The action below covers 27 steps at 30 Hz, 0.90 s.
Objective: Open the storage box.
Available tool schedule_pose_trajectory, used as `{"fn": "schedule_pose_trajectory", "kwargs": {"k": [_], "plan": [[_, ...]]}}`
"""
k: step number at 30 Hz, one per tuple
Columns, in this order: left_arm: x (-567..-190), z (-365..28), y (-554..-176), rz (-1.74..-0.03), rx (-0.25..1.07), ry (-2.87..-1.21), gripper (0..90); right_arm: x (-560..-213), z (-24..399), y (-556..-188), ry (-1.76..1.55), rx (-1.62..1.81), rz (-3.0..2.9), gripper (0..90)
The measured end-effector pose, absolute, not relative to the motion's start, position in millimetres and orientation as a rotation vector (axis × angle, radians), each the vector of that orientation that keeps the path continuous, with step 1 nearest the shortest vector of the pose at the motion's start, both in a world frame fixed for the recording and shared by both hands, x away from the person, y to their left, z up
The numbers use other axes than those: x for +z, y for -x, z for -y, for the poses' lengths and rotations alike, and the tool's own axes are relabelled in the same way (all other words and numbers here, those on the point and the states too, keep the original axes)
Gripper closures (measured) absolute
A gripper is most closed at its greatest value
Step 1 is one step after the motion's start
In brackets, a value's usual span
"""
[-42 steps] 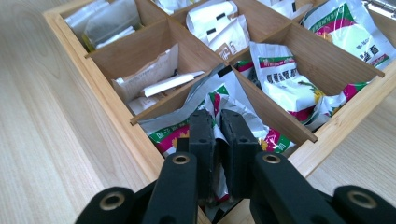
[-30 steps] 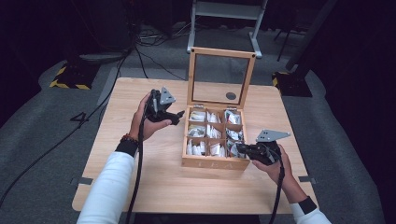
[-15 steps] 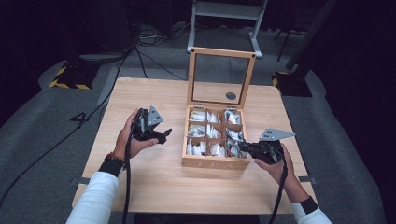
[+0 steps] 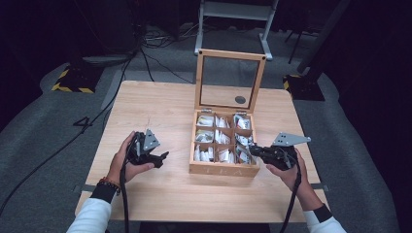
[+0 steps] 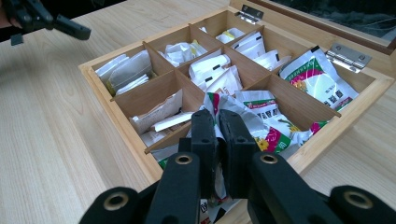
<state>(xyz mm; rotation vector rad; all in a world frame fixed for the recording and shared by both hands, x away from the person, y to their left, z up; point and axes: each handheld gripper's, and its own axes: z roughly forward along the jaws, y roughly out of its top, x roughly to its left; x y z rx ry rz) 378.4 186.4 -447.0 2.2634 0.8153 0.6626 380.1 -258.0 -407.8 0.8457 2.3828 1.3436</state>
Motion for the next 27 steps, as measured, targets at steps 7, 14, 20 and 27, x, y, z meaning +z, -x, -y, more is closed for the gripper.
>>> {"fn": "schedule_pose_trajectory", "kwargs": {"k": [7, 14, 20, 27], "plan": [[-458, -192, -366, -0.835, 0.576, -2.254, 18.4, -403, 262, -380, -0.839, 1.364, -2.349, 85.5], [-474, -193, -358, -0.84, 0.564, -2.293, 17.8, -397, 267, -379, -0.832, 1.408, -2.317, 85.5], [-483, -196, -351, -0.837, 0.521, -2.315, 18.1, -392, 268, -377, -0.809, 1.433, -2.297, 85.5], [-490, -206, -345, -0.879, 0.479, -2.303, 16.9, -383, 271, -375, -0.789, 1.476, -2.273, 85.5]]}}
